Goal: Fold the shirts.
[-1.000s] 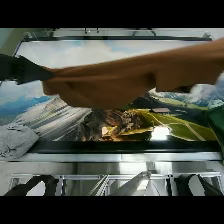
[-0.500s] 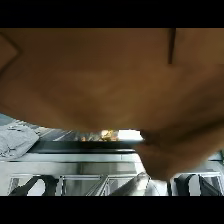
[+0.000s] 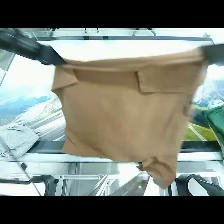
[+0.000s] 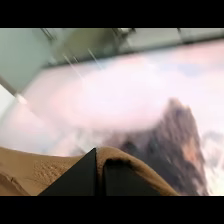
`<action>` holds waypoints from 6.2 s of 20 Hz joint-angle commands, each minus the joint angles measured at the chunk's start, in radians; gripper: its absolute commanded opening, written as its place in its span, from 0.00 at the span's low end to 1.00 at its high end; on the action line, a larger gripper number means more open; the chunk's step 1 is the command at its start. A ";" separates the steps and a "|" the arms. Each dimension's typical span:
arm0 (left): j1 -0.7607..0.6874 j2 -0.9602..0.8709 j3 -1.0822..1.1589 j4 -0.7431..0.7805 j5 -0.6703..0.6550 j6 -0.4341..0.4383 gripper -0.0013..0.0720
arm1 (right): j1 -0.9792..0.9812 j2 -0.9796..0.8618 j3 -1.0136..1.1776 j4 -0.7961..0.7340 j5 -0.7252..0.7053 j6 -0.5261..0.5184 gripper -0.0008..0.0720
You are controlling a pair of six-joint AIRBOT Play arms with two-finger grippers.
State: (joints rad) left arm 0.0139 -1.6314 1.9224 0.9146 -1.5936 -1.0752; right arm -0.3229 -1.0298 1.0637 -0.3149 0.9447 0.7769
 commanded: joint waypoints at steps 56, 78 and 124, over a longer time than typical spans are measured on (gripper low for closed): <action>0.114 0.126 -1.216 0.025 0.289 -0.100 0.05 | -0.241 -0.305 -0.484 -0.319 0.283 0.114 0.04; 0.760 0.782 -0.434 -1.613 -0.105 0.066 0.05 | -0.242 0.613 0.181 0.274 -0.034 0.086 0.04; 0.340 -0.653 0.062 -0.411 -0.180 -0.224 1.00 | -0.017 -0.723 0.221 -0.207 0.156 0.096 0.51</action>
State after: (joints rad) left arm 0.3321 -2.2833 1.9835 0.4915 -1.6897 -1.2228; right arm -0.2947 -1.7527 1.2858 -0.5179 0.9314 0.8341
